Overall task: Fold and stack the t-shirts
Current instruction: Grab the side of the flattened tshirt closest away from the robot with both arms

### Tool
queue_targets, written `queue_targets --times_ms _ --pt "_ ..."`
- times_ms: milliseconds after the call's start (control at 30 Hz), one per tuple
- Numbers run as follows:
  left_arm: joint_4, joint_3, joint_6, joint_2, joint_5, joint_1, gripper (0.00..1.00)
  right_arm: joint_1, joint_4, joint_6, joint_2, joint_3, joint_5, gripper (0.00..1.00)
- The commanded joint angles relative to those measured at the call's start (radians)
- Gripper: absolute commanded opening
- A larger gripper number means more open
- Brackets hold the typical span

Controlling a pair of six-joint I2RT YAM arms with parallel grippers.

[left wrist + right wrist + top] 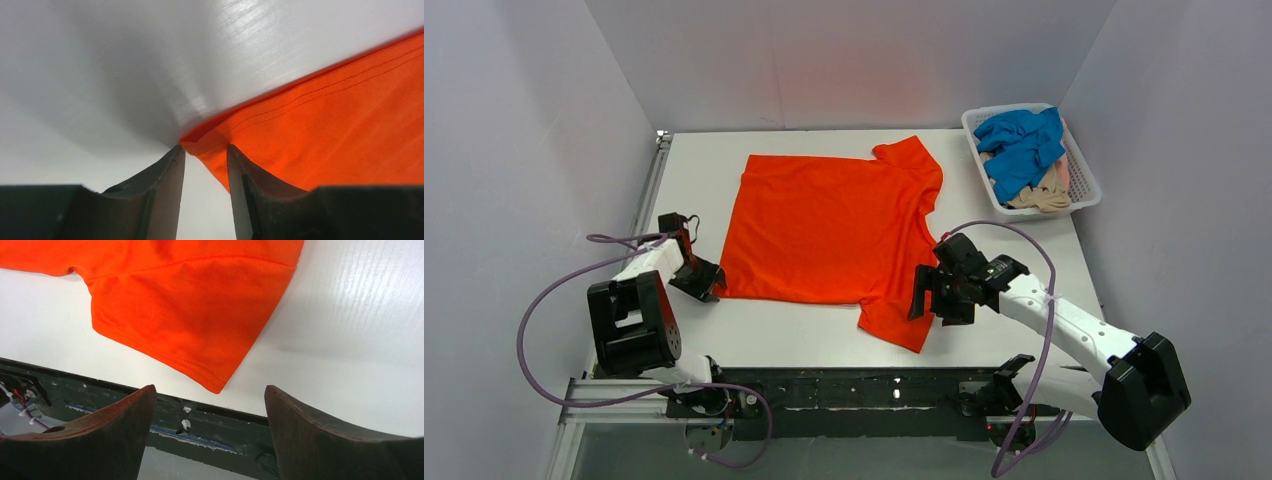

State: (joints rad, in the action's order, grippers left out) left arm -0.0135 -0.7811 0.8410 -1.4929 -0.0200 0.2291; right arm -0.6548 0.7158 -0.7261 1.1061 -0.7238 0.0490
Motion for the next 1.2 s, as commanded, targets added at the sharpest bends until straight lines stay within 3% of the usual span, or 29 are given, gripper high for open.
queue_targets --times_ms 0,133,200,267,600,767,1033,1100,1167 --pt "-0.013 0.034 0.002 -0.123 -0.018 -0.004 0.33 -0.019 0.05 0.006 -0.004 -0.042 -0.035 0.87" --pt "-0.03 0.009 -0.003 -0.151 -0.016 -0.004 0.28 -0.042 0.056 0.012 -0.002 -0.044 -0.043 0.86" --pt "-0.048 -0.004 -0.003 -0.164 -0.013 -0.004 0.17 -0.064 0.058 0.012 0.004 -0.047 -0.043 0.87" --pt "-0.073 -0.021 0.0 -0.174 -0.014 -0.004 0.0 -0.093 0.062 0.009 0.014 -0.05 -0.043 0.86" --pt "-0.224 0.012 0.045 -0.066 -0.007 -0.005 0.0 -0.278 0.041 -0.019 0.192 -0.065 -0.102 0.77" --pt "-0.24 0.065 0.05 0.002 -0.014 -0.008 0.0 -0.286 0.005 -0.031 0.288 -0.093 -0.13 0.7" --pt "-0.266 0.066 0.048 0.039 0.002 -0.007 0.0 -0.263 -0.079 -0.046 0.329 -0.039 -0.12 0.66" --pt "-0.274 0.064 0.048 0.048 0.004 -0.008 0.0 -0.238 -0.105 -0.047 0.336 0.006 -0.091 0.63" --pt "-0.287 0.063 0.05 0.057 0.006 -0.007 0.0 -0.229 -0.1 -0.055 0.33 0.031 -0.075 0.53"
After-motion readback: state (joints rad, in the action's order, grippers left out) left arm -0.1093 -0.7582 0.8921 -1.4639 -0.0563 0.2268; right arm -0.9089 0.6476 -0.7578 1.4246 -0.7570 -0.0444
